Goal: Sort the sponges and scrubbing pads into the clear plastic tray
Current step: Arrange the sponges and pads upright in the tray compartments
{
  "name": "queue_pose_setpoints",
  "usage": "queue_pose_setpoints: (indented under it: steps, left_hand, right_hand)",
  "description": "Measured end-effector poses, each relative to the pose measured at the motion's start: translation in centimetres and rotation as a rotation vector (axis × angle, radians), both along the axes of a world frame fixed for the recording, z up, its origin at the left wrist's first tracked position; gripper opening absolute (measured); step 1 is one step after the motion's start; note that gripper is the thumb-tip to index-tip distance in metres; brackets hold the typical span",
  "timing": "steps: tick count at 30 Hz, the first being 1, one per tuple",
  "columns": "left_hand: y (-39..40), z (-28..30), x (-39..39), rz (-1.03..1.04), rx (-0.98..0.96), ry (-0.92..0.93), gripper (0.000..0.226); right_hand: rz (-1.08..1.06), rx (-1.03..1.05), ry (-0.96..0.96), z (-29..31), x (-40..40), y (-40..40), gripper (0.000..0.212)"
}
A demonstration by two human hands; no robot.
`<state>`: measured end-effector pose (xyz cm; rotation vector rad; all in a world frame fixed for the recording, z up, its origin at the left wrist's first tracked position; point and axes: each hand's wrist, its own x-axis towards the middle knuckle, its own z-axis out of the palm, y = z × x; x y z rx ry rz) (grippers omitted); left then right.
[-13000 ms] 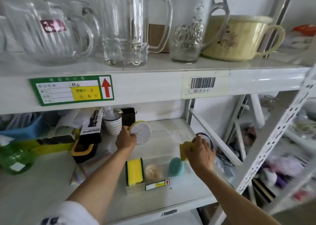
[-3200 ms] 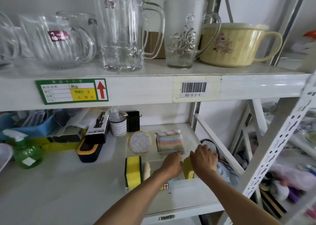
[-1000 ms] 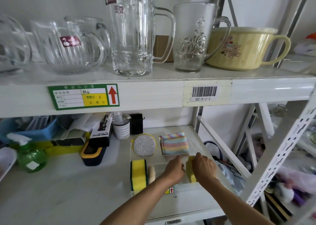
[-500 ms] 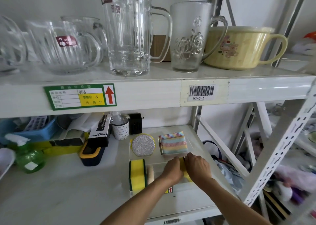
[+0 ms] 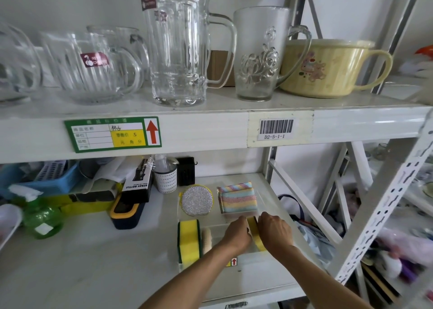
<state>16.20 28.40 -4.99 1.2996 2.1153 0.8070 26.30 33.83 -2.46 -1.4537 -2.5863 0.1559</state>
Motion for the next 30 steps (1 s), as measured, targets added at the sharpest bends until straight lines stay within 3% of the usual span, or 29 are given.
queue_pose_setpoints:
  steps: [6, 11, 14, 17, 23, 26, 30]
  left_hand:
    - [-0.3, 0.4, -0.6, 0.047, 0.021, 0.066, 0.036]
    - [-1.5, 3.6, -3.6, 0.264, 0.322, 0.105, 0.031]
    - [-2.3, 5.2, -6.9, 0.409, 0.392, 0.129, 0.027]
    - [-3.5, 5.9, -10.5, 0.471, 0.272, 0.194, 0.037]
    - [-5.3, 5.6, -14.8, 0.398, -0.031, 0.268, 0.048]
    - [-5.6, 5.3, -15.0, 0.319, -0.072, 0.239, 0.054]
    - [-5.5, 4.5, -14.8, 0.288, -0.028, 0.240, 0.045]
  right_hand:
    - [-0.023, 0.047, 0.084, 0.2, -0.3, 0.2, 0.015]
    - [0.125, 0.079, 0.312, 1.1, -3.6, -0.4, 0.021]
    - [0.242, -0.007, 0.352, 1.9, -6.5, -1.0, 0.024]
    - [0.292, -0.095, 0.339, 2.3, -9.4, -1.4, 0.029]
    - [0.207, -0.222, 0.217, 2.0, -13.7, -2.2, 0.029]
    - [0.149, -0.236, 0.169, 1.6, -14.5, -2.6, 0.029]
    - [0.161, -0.247, 0.163, 1.0, -14.9, -2.7, 0.030]
